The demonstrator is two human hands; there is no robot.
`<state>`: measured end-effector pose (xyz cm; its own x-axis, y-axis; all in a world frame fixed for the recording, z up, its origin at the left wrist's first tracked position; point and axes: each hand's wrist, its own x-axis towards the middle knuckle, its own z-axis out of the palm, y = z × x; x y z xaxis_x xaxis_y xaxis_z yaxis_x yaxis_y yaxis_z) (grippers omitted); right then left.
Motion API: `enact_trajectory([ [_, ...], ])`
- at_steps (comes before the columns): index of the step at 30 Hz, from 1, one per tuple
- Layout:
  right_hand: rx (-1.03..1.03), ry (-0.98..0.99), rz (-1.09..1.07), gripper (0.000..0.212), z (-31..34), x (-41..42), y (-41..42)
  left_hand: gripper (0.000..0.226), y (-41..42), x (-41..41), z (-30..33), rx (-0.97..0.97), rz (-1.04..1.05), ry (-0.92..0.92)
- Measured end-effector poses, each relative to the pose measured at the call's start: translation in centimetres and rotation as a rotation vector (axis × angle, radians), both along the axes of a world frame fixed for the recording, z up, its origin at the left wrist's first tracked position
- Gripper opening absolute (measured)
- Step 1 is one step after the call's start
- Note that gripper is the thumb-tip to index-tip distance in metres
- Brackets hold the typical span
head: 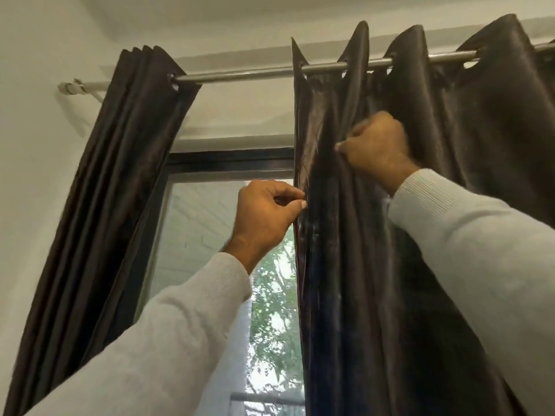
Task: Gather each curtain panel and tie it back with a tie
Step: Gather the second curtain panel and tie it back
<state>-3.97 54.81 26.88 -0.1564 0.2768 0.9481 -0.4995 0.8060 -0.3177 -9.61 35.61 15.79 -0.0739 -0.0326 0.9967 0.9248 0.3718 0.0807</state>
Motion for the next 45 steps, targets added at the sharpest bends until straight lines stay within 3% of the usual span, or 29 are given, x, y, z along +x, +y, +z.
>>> enact_trajectory([
  [5,0.191,-0.117,-0.027,0.027,1.8,2.0,-5.0,0.018,1.3,0.7,-0.6,0.019,-0.041,0.116],
  [8,0.192,-0.189,-0.01,0.038,2.3,3.0,-5.8,0.029,2.1,1.2,-0.7,0.05,-0.013,0.094],
  [12,0.176,-0.225,0.043,0.021,2.0,4.0,-4.4,0.014,3.5,2.0,-0.4,0.124,0.093,0.133],
  [14,0.088,-0.175,0.143,0.031,1.5,4.1,-2.5,0.013,3.9,2.3,-0.5,0.134,0.121,0.128],
  [15,0.027,-0.106,0.09,0.039,1.3,4.0,-0.9,0.017,4.2,2.6,-0.7,0.122,0.13,0.132],
  [17,-0.047,0.01,-0.257,0.054,0.6,4.1,2.6,0.021,4.6,2.8,-0.9,0.076,0.142,0.142],
  [19,-0.085,-0.019,-0.498,0.066,-0.6,4.3,6.2,0.018,4.9,2.7,-0.9,0.039,0.15,0.151],
  [21,-0.135,-0.113,-0.554,0.065,-1.5,4.7,9.4,0.01,5.2,2.4,-0.8,0.024,0.152,0.155],
  [24,-0.177,-0.206,-0.528,0.047,-1.9,4.5,11.8,0.008,5.5,2.6,-1.1,0.048,0.171,0.104],
  [27,-0.144,-0.225,-0.452,0.046,-2.0,4.2,10.9,0.013,5.5,2.7,-1.3,0.067,0.159,0.046],
  [29,-0.035,-0.175,-0.363,0.043,-1.5,3.7,8.3,0.015,5.1,2.7,-1.4,0.046,0.172,0.021],
  [32,0.208,-0.115,-0.088,0.015,0.1,2.6,3.3,0.018,4.6,2.9,-1.5,0.003,0.149,0.017],
  [34,0.342,-0.127,0.002,0.029,1.3,2.2,1.2,0.019,4.4,3.0,-1.5,-0.01,0.142,0.041],
  [36,0.39,-0.135,0.002,0.025,2.4,2.1,0.5,0.017,4.0,3.3,-1.4,0.001,0.151,0.046],
  [38,0.401,-0.142,-0.068,0.013,2.9,2.0,0.4,0.016,3.6,3.4,-1.2,0.011,0.136,0.063],
  [42,0.384,-0.084,-0.189,0.028,2.9,3.0,-0.1,0.014,3.0,3.3,-1.1,-0.038,0.133,0.073],
  [45,0.363,-0.072,-0.188,0.033,3.2,3.8,-0.4,0.027,3.3,3.0,-0.8,-0.076,0.127,0.12],
])
